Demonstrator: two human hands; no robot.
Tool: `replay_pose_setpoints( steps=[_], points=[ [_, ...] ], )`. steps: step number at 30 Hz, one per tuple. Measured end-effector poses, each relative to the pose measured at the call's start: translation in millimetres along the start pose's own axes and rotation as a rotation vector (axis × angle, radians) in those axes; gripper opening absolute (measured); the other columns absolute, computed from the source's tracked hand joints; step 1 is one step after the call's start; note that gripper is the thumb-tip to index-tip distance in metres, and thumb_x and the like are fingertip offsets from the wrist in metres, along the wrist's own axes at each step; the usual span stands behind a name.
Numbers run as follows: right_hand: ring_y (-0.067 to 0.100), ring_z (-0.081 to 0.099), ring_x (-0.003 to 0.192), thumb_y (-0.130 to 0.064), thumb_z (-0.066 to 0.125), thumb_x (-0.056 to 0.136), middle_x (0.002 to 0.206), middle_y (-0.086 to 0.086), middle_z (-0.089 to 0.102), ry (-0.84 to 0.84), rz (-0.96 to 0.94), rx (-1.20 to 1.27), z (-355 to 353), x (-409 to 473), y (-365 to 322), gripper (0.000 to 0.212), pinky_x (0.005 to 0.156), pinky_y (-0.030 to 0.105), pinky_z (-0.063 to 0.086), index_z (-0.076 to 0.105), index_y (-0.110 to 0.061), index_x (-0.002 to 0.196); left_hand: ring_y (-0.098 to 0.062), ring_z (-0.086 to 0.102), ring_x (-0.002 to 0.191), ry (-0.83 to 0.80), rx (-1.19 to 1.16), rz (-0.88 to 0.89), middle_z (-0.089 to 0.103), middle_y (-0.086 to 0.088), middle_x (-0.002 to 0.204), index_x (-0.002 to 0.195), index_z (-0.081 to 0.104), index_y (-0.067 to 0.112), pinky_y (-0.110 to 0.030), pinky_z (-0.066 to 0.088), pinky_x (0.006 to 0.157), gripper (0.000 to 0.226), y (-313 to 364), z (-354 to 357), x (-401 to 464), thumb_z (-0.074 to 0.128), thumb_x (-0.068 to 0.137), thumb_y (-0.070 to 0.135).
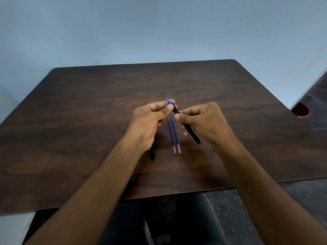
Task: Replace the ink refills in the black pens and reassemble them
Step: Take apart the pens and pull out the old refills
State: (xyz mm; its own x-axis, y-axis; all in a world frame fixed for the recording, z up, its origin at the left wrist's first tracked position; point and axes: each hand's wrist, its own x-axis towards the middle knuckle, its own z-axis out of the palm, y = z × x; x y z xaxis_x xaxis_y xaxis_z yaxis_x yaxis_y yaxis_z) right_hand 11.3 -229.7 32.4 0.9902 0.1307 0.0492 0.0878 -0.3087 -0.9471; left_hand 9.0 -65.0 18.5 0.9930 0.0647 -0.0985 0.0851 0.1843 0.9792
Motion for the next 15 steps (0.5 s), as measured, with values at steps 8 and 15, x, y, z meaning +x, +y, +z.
replay_pose_setpoints(
  steps=[8, 15],
  points=[
    [0.02, 0.07, 0.052, -0.021, 0.081, 0.085, 0.065, 0.012, 0.075, 0.016, -0.024, -0.034, -0.1, 1.6, 1.6, 0.008, 0.065, 0.039, 0.065, 0.076, -0.024, 0.079, -0.005, 0.055, 0.076, 0.073, -0.045, -0.09, 0.072, 0.013, 0.079, 0.092, 0.075, 0.022, -0.029, 0.039, 0.072, 0.042, -4.5, 2.6, 5.9, 0.087, 0.057, 0.042],
    [0.024, 0.072, 0.056, -0.02, 0.083, 0.083, 0.066, 0.011, 0.076, 0.013, 0.015, -0.026, 1.8, 3.8, 5.2, 0.006, 0.067, 0.043, 0.066, 0.079, -0.024, 0.081, 0.003, 0.061, 0.072, -0.046, -0.052, -0.054, 0.076, 0.003, 0.106, 0.105, 0.076, 0.017, -0.026, 0.034, 0.068, 0.018, -5.5, -3.8, 4.0, 0.069, 0.089, 0.019]
  ],
)
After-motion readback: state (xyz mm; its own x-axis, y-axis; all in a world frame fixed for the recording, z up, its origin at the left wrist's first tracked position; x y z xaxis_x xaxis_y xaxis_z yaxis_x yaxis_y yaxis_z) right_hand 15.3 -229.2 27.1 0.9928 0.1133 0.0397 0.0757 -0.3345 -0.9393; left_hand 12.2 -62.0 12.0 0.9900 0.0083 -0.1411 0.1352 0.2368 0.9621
